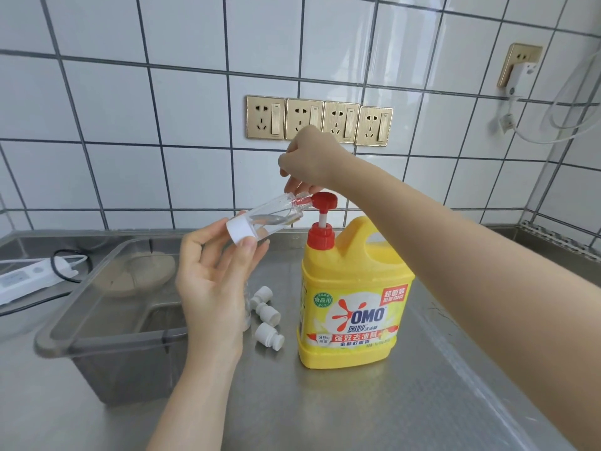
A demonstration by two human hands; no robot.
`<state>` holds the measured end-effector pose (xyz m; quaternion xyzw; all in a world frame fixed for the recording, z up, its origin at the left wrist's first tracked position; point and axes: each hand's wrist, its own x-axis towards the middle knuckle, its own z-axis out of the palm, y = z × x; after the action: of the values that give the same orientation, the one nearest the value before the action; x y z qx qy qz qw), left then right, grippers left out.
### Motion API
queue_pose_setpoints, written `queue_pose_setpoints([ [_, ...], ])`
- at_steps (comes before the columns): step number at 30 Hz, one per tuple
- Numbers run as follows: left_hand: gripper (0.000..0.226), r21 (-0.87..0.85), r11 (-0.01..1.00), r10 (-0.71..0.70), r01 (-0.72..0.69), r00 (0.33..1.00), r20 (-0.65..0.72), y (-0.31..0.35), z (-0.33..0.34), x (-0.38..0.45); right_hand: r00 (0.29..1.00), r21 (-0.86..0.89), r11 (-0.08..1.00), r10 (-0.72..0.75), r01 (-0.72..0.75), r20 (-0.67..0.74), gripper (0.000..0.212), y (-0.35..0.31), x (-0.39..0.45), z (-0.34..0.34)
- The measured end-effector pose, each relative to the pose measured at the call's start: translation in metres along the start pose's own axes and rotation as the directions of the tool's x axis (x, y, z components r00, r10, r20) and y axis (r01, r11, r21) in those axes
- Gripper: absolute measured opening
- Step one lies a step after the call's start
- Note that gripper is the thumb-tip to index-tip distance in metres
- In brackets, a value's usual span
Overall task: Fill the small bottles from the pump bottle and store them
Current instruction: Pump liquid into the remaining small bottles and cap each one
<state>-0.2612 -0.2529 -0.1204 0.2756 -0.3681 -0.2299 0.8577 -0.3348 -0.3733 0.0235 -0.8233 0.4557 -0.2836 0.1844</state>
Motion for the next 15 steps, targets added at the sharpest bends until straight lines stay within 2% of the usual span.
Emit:
queue_pose_setpoints([
  [2, 0.026, 0.004, 1.000, 0.004, -0.005, 1.000, 0.004, -0.001, -0.001, 0.000, 1.000, -0.063, 0.998, 0.022, -0.021, 0.017, 0.029, 0.003, -0.003, 0.003],
  [5, 0.026, 0.011, 1.000, 0.004, -0.004, 1.000, 0.007, -0.001, -0.001, 0.001, 0.985, -0.104, 0.990, 0.112, -0.099, 0.128, 0.015, 0.006, -0.009, 0.004],
  [6, 0.027, 0.013, 1.000, 0.001, -0.001, 1.000, 0.007, -0.001, -0.001, 0.001, 0.981, -0.123, 0.986, 0.129, -0.112, 0.146, 0.018, 0.007, -0.009, 0.005],
  [11, 0.027, 0.002, 0.999, -0.039, 0.039, 0.999, 0.004, -0.002, -0.003, 0.002, 0.958, -0.177, 0.976, 0.170, -0.130, 0.231, 0.011, 0.012, -0.005, 0.011],
  [15, 0.026, -0.001, 0.998, -0.068, 0.068, 0.997, -0.025, -0.005, -0.004, 0.002, 0.955, -0.154, 0.975, 0.193, -0.160, 0.227, 0.018, 0.016, -0.006, 0.014],
])
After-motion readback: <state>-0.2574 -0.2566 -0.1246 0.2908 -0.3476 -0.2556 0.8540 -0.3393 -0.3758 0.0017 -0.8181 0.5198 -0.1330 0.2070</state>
